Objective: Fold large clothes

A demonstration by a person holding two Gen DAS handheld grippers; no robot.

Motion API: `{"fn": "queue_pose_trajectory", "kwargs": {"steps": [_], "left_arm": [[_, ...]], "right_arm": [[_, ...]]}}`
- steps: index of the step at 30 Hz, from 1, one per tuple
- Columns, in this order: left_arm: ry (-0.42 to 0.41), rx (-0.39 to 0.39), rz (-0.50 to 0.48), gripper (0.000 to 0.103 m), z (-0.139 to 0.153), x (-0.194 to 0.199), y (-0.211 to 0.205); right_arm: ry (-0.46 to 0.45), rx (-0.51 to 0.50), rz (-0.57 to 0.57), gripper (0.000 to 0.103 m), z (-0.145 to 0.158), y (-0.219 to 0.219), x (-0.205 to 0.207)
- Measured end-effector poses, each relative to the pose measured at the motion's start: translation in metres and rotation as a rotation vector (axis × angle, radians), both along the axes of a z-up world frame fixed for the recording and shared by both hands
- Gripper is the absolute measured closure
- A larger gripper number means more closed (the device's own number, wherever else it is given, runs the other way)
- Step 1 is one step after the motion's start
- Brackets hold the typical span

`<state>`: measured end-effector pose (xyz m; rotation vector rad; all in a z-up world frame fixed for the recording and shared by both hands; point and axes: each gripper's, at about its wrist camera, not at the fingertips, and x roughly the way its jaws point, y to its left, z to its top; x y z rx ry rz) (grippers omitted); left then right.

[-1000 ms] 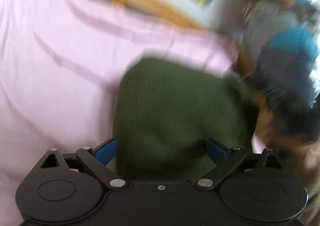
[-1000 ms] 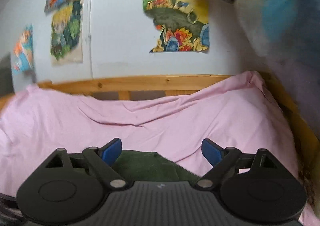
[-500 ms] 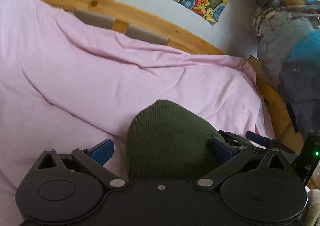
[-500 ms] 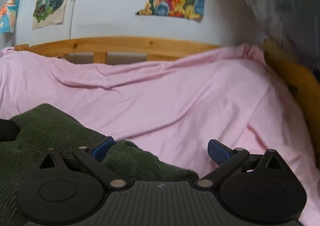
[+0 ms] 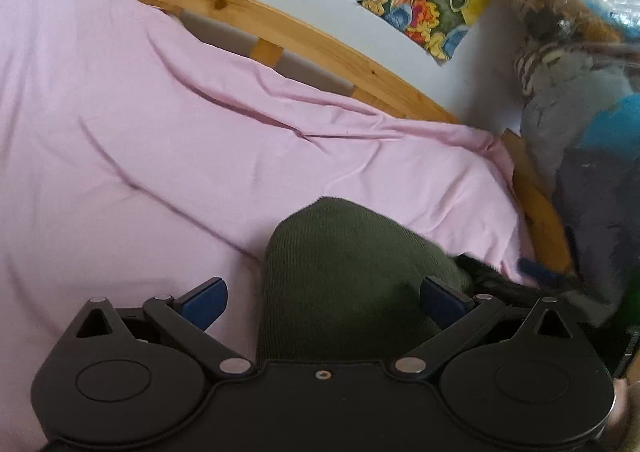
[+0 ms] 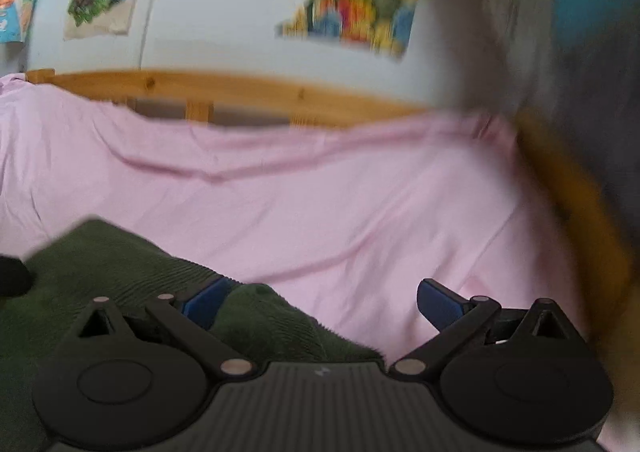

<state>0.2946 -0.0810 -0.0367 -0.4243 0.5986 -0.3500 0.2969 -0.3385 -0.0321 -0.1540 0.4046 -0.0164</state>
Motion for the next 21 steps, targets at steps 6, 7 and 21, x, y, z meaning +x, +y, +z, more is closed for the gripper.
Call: {"fn": "queue_pose_trajectory", "kwargs": {"steps": [6, 7, 21], "left_arm": [[0.008, 0.059, -0.019, 0.001, -0.001, -0.043, 0.006], [0.017, 0.061, -0.032, 0.001, -0.003, -0.047, 0.006], [0.072, 0.116, -0.083, 0.001, -0.021, -0.045, -0.006]], "right_arm": [[-0.079, -0.075, -0.015, 0.000, 0.019, 0.021, -0.074], [-0.089, -0.085, -0.034, 0.000, 0.018, 0.022, -0.083], [-0.083, -0.177, -0.200, 0.000, -0.053, 0.014, -0.091]]}}
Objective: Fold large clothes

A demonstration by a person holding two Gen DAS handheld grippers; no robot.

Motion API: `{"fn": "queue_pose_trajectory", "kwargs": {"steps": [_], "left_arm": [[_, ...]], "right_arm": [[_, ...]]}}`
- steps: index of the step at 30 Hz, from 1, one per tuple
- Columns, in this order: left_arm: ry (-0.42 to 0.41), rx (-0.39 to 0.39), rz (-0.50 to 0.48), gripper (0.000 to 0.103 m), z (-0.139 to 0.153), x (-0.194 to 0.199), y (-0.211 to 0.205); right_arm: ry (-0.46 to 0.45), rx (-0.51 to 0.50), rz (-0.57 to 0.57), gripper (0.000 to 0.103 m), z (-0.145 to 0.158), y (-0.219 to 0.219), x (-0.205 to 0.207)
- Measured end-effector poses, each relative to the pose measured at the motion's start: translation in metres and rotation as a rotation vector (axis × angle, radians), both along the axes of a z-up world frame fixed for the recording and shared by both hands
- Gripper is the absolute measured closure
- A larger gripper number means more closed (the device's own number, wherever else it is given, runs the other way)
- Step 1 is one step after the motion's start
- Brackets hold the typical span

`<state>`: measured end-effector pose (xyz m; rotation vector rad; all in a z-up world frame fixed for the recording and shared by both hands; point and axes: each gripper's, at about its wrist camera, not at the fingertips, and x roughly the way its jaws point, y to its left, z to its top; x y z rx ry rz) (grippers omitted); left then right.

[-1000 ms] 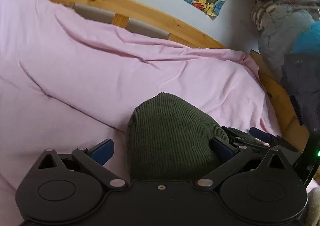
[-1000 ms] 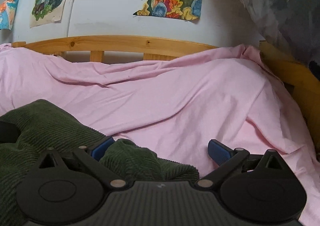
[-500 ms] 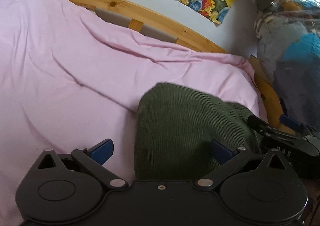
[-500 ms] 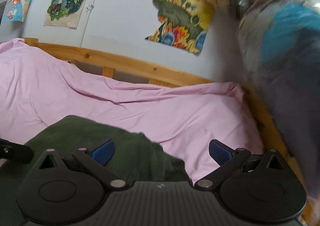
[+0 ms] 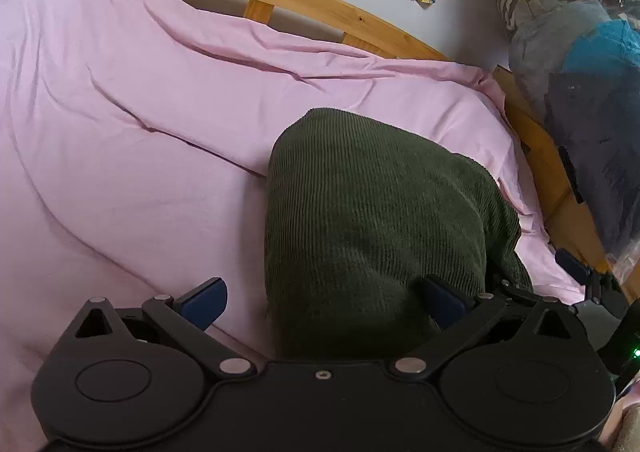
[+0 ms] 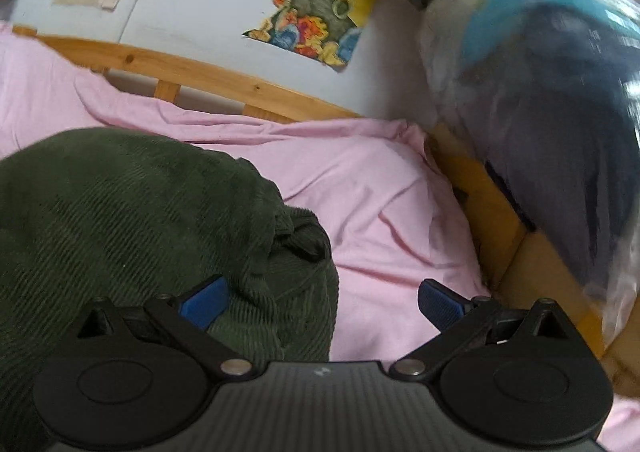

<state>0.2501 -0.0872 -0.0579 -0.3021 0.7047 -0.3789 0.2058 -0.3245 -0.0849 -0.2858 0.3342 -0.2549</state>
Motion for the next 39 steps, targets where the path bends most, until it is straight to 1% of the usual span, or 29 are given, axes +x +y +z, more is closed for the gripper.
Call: {"fn": "queue_pose_trajectory", "kwargs": {"steps": [1, 3, 5, 8, 10, 12, 13, 15, 18, 20, 21, 22, 23, 26, 28, 31, 34, 37, 39], "left_arm": [[0.000, 0.002, 0.000, 0.001, -0.002, 0.000, -0.001], [-0.005, 0.008, 0.003, 0.001, -0.005, -0.001, -0.003], [-0.008, 0.010, 0.014, 0.001, -0.005, -0.003, -0.003], [0.015, -0.002, 0.013, 0.001, -0.004, -0.002, 0.002], [0.034, -0.012, 0.011, 0.001, -0.004, 0.000, 0.005], [0.037, -0.002, 0.012, 0.001, -0.002, 0.000, 0.004], [0.036, 0.005, 0.012, 0.001, -0.001, 0.000, 0.004], [0.043, 0.006, 0.009, 0.001, 0.000, 0.002, 0.003], [0.079, -0.027, -0.008, 0.001, -0.001, 0.008, 0.007], [0.117, -0.061, -0.029, 0.001, -0.002, 0.015, 0.012], [0.136, -0.084, -0.045, 0.001, -0.003, 0.020, 0.015], [0.156, -0.112, -0.067, 0.001, -0.004, 0.025, 0.018], [0.168, -0.132, -0.083, 0.001, -0.005, 0.029, 0.020], [0.177, -0.167, -0.129, 0.001, -0.008, 0.040, 0.023], [0.188, -0.187, -0.164, 0.000, -0.012, 0.047, 0.022], [0.230, -0.238, -0.213, 0.000, -0.022, 0.058, 0.023], [0.251, -0.272, -0.245, 0.000, -0.030, 0.066, 0.023], [0.253, -0.285, -0.266, 0.000, -0.034, 0.068, 0.023], [0.252, -0.293, -0.283, 0.000, -0.035, 0.070, 0.021]], "right_arm": [[-0.001, 0.000, -0.001, 0.000, -0.003, -0.001, 0.001], [0.019, 0.035, 0.003, 0.000, -0.008, -0.006, 0.004], [0.028, 0.052, 0.005, 0.000, -0.006, -0.009, 0.005], [0.025, 0.075, 0.001, 0.000, 0.000, -0.009, 0.001], [0.027, 0.113, -0.008, 0.000, 0.007, -0.012, -0.002], [0.015, 0.161, -0.017, 0.000, 0.016, -0.017, -0.005], [0.011, 0.199, -0.018, 0.000, 0.020, -0.021, -0.007], [0.006, 0.336, 0.007, 0.000, 0.028, -0.034, -0.013], [0.021, 0.558, 0.090, 0.000, 0.033, -0.060, -0.020], [0.074, 0.731, 0.191, 0.000, 0.031, -0.079, -0.021], [0.116, 0.801, 0.222, 0.000, 0.027, -0.087, -0.021], [0.143, 0.844, 0.225, 0.000, 0.023, -0.093, -0.021], [0.150, 0.853, 0.210, 0.000, 0.020, -0.098, -0.022], [0.186, 0.826, 0.184, 0.000, 0.017, -0.107, -0.018], [0.228, 0.823, 0.187, 0.000, 0.013, -0.108, -0.013], [0.299, 0.817, 0.210, 0.000, 0.011, -0.107, -0.004], [0.405, 0.902, 0.301, 0.000, 0.010, -0.110, 0.007], [0.480, 0.921, 0.293, 0.000, 0.011, -0.111, 0.018], [0.508, 0.937, 0.274, 0.000, 0.010, -0.111, 0.025]]}}
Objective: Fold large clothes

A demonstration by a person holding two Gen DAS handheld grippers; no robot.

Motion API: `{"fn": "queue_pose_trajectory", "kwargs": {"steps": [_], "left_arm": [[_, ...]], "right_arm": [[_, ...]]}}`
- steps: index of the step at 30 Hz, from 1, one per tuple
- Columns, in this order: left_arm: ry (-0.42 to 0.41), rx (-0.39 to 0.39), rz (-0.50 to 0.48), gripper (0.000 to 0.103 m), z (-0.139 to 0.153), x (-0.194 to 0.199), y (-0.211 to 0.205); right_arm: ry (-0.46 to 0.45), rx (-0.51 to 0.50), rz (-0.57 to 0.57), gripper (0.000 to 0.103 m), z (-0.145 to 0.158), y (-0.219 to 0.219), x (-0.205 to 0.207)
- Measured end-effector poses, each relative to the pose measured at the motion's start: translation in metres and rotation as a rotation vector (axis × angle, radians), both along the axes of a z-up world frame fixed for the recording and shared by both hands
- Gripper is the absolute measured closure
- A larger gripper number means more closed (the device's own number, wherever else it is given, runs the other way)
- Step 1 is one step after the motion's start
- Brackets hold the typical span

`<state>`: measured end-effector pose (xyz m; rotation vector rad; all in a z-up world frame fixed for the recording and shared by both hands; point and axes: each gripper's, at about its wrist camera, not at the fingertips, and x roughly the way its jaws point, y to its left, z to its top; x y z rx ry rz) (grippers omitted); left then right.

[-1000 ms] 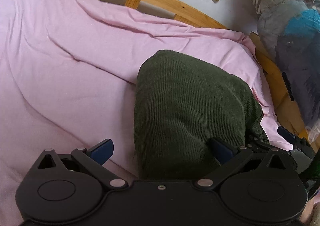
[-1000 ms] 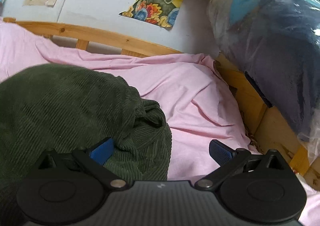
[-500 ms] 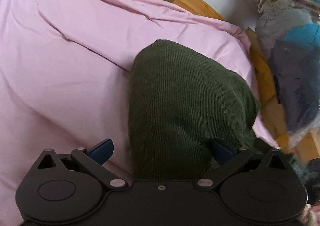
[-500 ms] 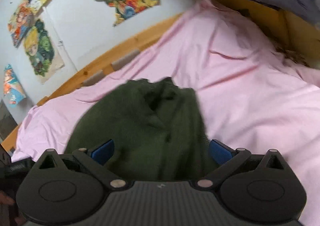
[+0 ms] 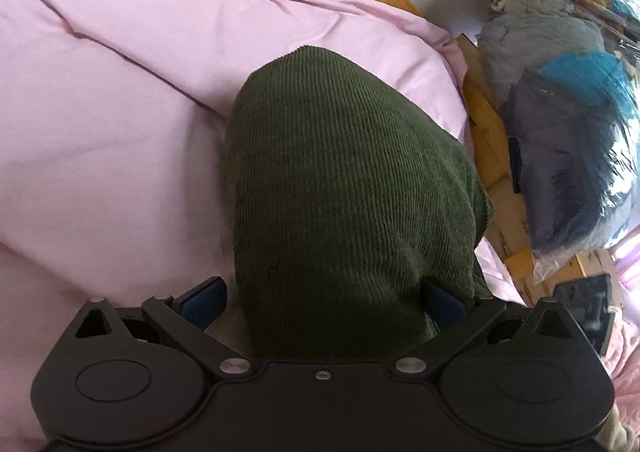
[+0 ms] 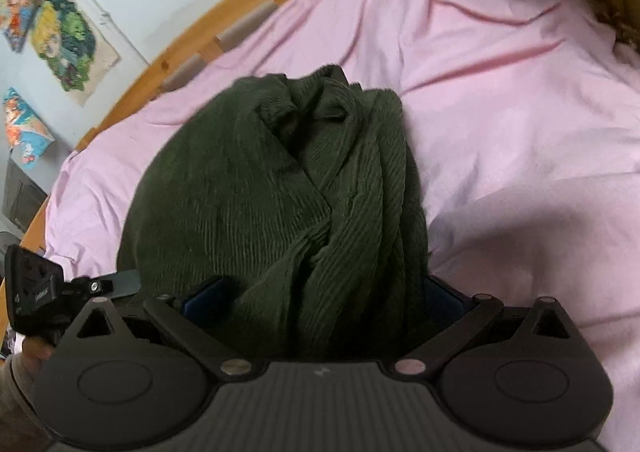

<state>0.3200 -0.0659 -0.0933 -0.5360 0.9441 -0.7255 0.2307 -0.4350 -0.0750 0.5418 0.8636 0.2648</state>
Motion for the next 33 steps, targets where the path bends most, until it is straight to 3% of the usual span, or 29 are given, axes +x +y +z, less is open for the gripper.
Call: {"fn": "queue_pose_trajectory", "kwargs": {"steps": [5, 8, 11, 15, 20, 26, 30, 33], "left_arm": [[0.110, -0.057, -0.044, 0.000, -0.008, 0.013, -0.007], [0.076, 0.012, -0.058, 0.004, 0.004, 0.012, -0.019], [0.057, 0.029, -0.034, 0.017, 0.017, 0.007, -0.022], [0.045, 0.022, 0.004, 0.025, 0.036, 0.004, -0.018], [-0.040, -0.003, 0.084, 0.025, 0.074, 0.005, 0.013], [-0.211, 0.090, 0.184, 0.025, 0.113, 0.000, 0.066], [-0.268, 0.166, 0.277, 0.025, 0.111, 0.000, 0.106], [-0.223, 0.199, 0.339, 0.025, 0.084, 0.003, 0.134]], "right_arm": [[-0.008, 0.072, -0.047, 0.002, -0.009, 0.005, 0.003], [-0.029, 0.083, -0.057, 0.024, -0.008, 0.008, 0.000], [-0.051, 0.051, -0.063, 0.044, 0.000, 0.013, -0.004], [-0.121, 0.002, -0.049, 0.061, 0.026, 0.024, -0.007], [-0.245, -0.012, -0.007, 0.062, 0.063, 0.049, -0.010], [-0.401, 0.027, 0.059, 0.062, 0.075, 0.102, 0.008], [-0.420, 0.077, 0.109, 0.062, 0.066, 0.151, 0.037], [-0.373, 0.067, 0.148, 0.062, 0.046, 0.189, 0.059]]}}
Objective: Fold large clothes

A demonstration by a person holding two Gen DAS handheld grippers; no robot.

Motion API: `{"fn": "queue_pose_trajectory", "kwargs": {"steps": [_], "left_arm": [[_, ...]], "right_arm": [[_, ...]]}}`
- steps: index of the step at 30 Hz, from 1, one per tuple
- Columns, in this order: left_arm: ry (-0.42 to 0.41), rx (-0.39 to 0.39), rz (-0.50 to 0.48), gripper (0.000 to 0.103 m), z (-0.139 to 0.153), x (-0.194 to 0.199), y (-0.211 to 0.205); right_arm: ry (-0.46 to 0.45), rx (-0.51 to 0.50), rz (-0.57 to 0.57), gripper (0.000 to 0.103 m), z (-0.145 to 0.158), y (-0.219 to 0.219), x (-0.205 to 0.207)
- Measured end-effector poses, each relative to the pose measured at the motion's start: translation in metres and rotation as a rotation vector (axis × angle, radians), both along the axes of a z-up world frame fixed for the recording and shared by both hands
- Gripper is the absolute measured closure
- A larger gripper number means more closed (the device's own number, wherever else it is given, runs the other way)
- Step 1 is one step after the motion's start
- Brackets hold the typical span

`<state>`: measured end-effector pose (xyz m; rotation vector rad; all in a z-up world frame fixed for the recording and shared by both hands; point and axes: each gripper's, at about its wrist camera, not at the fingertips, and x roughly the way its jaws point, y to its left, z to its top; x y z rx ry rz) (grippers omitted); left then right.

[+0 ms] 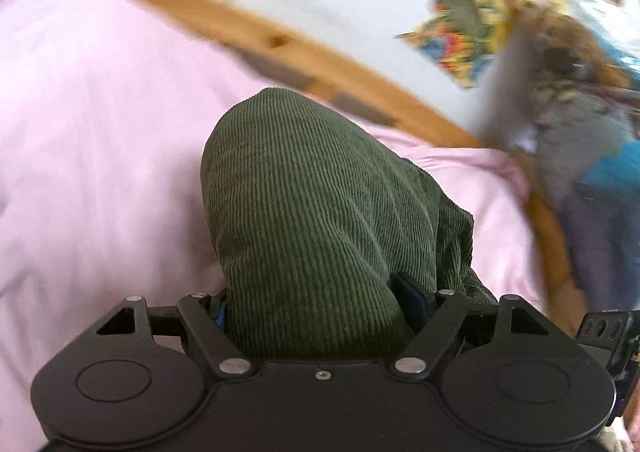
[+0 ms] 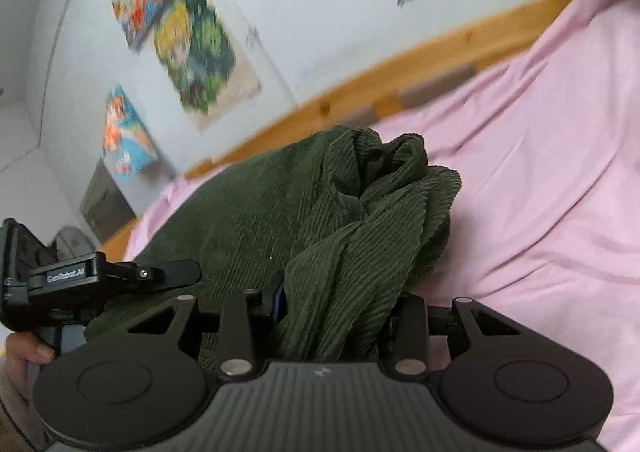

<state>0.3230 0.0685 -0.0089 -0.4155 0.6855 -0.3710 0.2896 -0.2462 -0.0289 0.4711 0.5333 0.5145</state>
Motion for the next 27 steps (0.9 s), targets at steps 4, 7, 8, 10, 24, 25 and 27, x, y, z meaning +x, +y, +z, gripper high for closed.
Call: {"fn": "queue_pose_trajectory", "kwargs": {"steps": [4, 7, 8, 10, 24, 25, 27], "left_arm": [[0.092, -0.050, 0.045, 0.019, -0.042, -0.001, 0.021], [0.045, 0.014, 0.050, 0.013, -0.039, -0.011, 0.012], [0.051, 0.028, 0.058, 0.012, -0.036, -0.010, 0.009], [0.076, 0.048, 0.079, 0.010, -0.030, -0.007, 0.003], [-0.069, 0.242, 0.238, 0.001, 0.032, -0.086, -0.019], [-0.090, 0.242, 0.248, 0.001, 0.039, -0.095, -0.021], [-0.124, 0.239, 0.266, 0.001, 0.053, -0.114, -0.023]], "right_arm": [[0.069, -0.066, 0.004, 0.055, -0.026, 0.026, 0.007], [0.072, -0.075, 0.002, 0.046, -0.032, 0.019, -0.001], [0.075, -0.079, -0.006, 0.043, -0.032, 0.018, 0.000], [0.069, -0.085, -0.024, 0.037, -0.031, 0.016, -0.001], [-0.141, -0.236, -0.148, 0.000, 0.031, 0.014, -0.071], [-0.162, -0.243, -0.155, 0.000, 0.038, 0.014, -0.080], [-0.201, -0.260, -0.166, 0.000, 0.051, 0.015, -0.097]]}}
